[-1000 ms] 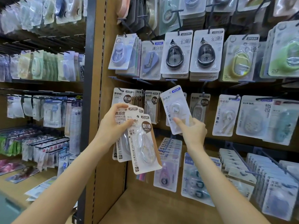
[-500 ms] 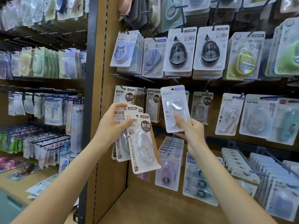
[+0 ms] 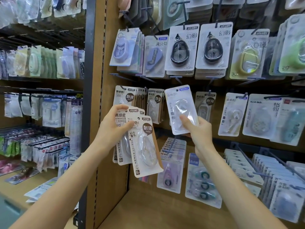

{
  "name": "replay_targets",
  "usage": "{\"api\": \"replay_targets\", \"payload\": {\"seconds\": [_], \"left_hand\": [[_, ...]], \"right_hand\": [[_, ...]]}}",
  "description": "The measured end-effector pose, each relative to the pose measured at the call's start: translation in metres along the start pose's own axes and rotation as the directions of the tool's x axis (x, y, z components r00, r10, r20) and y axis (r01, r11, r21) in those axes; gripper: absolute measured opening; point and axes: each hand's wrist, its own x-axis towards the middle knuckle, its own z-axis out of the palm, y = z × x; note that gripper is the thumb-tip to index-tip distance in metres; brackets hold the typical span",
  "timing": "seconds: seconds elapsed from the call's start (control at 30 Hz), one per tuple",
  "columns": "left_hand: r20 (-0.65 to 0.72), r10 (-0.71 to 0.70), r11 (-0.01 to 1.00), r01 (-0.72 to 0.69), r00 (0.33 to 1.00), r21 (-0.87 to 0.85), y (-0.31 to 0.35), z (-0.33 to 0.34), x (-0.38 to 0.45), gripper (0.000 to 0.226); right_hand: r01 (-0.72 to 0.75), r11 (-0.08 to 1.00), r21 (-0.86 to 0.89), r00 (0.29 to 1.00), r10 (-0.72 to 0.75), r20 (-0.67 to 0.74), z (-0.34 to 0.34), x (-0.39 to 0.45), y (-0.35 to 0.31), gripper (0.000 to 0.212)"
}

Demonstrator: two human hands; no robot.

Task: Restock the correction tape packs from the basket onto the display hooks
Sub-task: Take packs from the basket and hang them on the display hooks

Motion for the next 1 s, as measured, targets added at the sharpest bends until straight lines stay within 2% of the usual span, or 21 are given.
{"api": "replay_targets", "payload": {"seconds": [0.13, 0.2, 0.3, 0.33, 0.43, 0.5, 0.53, 0.6, 0.67, 0.7, 0.73, 0.77, 0.8, 0.87, 0.93, 1.0], "left_hand": [[0.002, 0.003, 1.000, -0.003, 1.000, -0.006, -0.001, 0.000, 0.001, 0.041], [-0.007, 0.009, 1.000, -0.009, 1.000, 0.004, -0.001, -0.002, 0.003, 0.041], [-0.029, 0.014, 1.000, -0.014, 0.999, 0.010, -0.001, -0.003, 0.003, 0.041], [-0.034, 0.016, 1.000, -0.016, 0.999, 0.012, -0.001, -0.004, 0.002, 0.041], [-0.041, 0.052, 0.998, -0.051, 0.998, 0.025, 0.000, -0.008, -0.001, 0.041], [-0.045, 0.083, 0.996, -0.081, 0.996, 0.040, 0.000, -0.013, -0.002, 0.042], [-0.051, 0.092, 0.995, -0.090, 0.994, 0.044, -0.001, -0.015, -0.001, 0.043], [-0.068, 0.092, 0.995, -0.090, 0.993, 0.037, -0.002, -0.017, 0.001, 0.043], [-0.084, 0.071, 0.997, -0.070, 0.994, 0.017, -0.001, -0.013, 0.002, 0.042], [-0.092, 0.054, 0.998, -0.055, 0.994, -0.012, 0.000, -0.009, 0.002, 0.041], [-0.102, 0.025, 0.998, -0.032, 0.994, -0.060, 0.001, -0.004, 0.003, 0.039], [-0.110, -0.019, 0.993, 0.006, 0.994, -0.120, 0.002, 0.000, 0.002, 0.035], [-0.111, -0.078, 0.982, 0.057, 0.991, -0.178, 0.002, 0.002, 0.002, 0.031], [-0.035, -0.209, 0.949, 0.194, 0.977, -0.248, 0.000, -0.002, 0.001, 0.027], [0.115, -0.302, 0.899, 0.323, 0.946, -0.294, -0.004, -0.010, -0.001, 0.039], [0.177, -0.332, 0.870, 0.373, 0.927, -0.323, -0.012, -0.019, -0.005, 0.053]], "right_hand": [[-0.107, 0.992, 0.062, 0.994, 0.107, 0.000, 0.004, 0.007, 0.005, 0.012], [-0.121, 0.992, 0.026, 0.993, 0.122, -0.010, 0.007, 0.012, 0.007, 0.017], [-0.134, 0.986, -0.102, 0.987, 0.124, -0.098, 0.016, 0.037, 0.015, 0.024], [-0.165, 0.977, -0.135, 0.980, 0.147, -0.135, 0.019, 0.045, 0.015, 0.029], [-0.375, 0.926, -0.037, 0.909, 0.359, -0.211, 0.023, 0.062, 0.019, 0.056], [-0.389, 0.914, -0.111, 0.898, 0.350, -0.265, 0.023, 0.049, 0.020, 0.072], [-0.339, 0.927, -0.162, 0.918, 0.287, -0.274, 0.022, 0.034, 0.019, 0.076], [-0.135, 0.961, -0.243, 0.979, 0.092, -0.180, 0.024, -0.004, 0.015, 0.075], [0.013, 0.979, -0.202, 0.994, 0.010, 0.112, 0.029, -0.037, 0.006, 0.077], [-0.010, 0.990, -0.138, 0.952, 0.051, 0.300, 0.034, -0.049, 0.000, 0.083], [-0.068, 0.994, -0.082, 0.877, 0.099, 0.470, 0.039, -0.057, -0.005, 0.089], [-0.117, 0.992, -0.056, 0.810, 0.128, 0.572, 0.043, -0.060, -0.005, 0.090], [-0.140, 0.989, -0.054, 0.784, 0.145, 0.604, 0.047, -0.061, -0.003, 0.086], [-0.207, 0.978, 0.001, 0.802, 0.169, 0.573, 0.050, -0.058, 0.000, 0.077], [-0.309, 0.948, 0.076, 0.809, 0.220, 0.545, 0.050, -0.053, 0.005, 0.075], [-0.324, 0.945, 0.051, 0.792, 0.241, 0.561, 0.051, -0.050, 0.010, 0.079]]}}
